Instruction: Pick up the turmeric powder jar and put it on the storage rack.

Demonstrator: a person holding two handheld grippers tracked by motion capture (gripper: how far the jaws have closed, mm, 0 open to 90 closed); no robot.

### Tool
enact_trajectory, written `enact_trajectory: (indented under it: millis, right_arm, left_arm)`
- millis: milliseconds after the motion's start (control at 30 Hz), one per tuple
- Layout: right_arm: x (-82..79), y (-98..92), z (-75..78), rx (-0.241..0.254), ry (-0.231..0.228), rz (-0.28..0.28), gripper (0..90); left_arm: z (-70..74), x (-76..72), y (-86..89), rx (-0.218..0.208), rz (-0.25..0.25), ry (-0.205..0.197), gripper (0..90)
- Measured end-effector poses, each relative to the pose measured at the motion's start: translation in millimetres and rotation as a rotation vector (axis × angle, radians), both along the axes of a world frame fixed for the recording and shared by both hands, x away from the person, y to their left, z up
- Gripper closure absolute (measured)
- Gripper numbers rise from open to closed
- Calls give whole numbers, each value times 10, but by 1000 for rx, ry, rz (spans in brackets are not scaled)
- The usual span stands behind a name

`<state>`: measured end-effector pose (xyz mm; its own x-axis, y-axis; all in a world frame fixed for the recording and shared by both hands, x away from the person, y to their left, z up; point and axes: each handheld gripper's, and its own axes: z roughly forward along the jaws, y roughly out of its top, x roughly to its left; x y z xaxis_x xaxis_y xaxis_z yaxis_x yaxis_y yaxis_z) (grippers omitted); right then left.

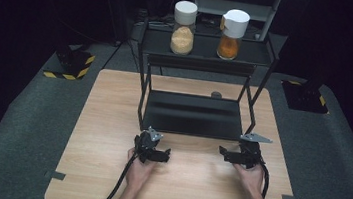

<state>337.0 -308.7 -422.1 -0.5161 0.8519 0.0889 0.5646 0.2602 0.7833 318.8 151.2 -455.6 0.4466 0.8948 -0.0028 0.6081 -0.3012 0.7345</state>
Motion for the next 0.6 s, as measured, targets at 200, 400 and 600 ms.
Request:
enact_trajectory:
  millis: [200,400,600]
  right_arm:
    - [-13,24,-43,-14,3,0,87]
    - [0,94,-80,-48,16,11,85]
    - [8,147,-135,-63,31,21,85]
  left_arm:
    - [0,0,0,0,0,0,71]
    - [0,0,0,0,0,0,71]
    - [0,-1,-1,0,0,0,71]
